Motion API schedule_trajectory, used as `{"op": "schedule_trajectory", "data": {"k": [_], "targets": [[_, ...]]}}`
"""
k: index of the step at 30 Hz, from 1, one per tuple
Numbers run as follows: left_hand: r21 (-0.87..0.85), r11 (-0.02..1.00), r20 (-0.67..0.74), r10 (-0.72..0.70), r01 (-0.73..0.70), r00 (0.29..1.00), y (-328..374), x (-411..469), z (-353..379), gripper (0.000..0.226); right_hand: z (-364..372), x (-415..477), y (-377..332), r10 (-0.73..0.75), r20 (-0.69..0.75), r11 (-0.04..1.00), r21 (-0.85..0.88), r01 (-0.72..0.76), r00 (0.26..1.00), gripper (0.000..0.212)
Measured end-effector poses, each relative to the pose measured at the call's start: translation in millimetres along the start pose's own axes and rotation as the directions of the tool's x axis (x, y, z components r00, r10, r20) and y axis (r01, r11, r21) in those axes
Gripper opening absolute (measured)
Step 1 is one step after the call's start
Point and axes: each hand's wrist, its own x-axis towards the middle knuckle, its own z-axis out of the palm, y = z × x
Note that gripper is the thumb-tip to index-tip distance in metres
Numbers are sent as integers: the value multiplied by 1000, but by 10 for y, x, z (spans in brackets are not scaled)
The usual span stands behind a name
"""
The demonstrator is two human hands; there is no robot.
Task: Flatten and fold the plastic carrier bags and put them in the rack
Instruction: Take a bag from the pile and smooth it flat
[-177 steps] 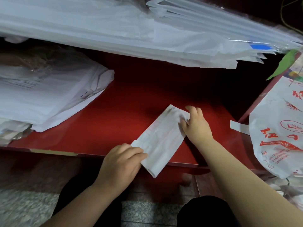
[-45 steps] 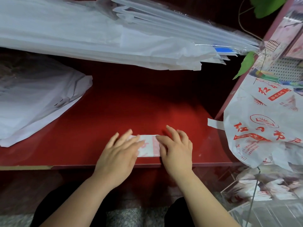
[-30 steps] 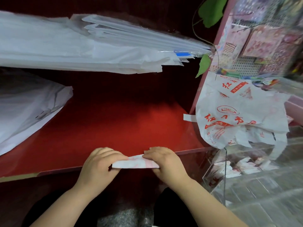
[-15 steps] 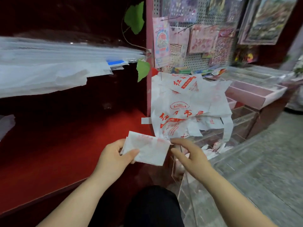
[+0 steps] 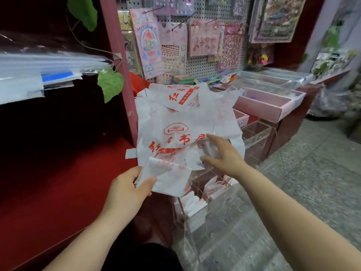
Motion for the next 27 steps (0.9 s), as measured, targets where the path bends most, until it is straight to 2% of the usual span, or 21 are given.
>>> {"op": "schedule_trajectory", "data": {"k": [4,9,16,19,23,27], "targets": [[-11,1000,-39,-9,9,999,-37,89,39,20,121,224,-106,-74,67,987,-140,83,995,90],[6,1000,-65,30,-30,997,-27,199,13,26,131,579,-124,-79,181,962,-245,123,980,64],[-44,999,-76,-9,6,997,-59,354,15,26,37,902,-111,-29,212,998,-44,39,977,40],[-62,998,-79,-14,9,997,-112,402,-3,26,27,1009,-125,-36,212,999,-30,43,977,34],[-82,996,-90,-27,20,996,-141,466,-37,5,66,1211,-172,-47,182,998,-34,54,982,35],[-76,997,-127,-26,17,992,-110,500,-35,33,114,1329,-236,-48,141,997,-54,56,989,37]]}}
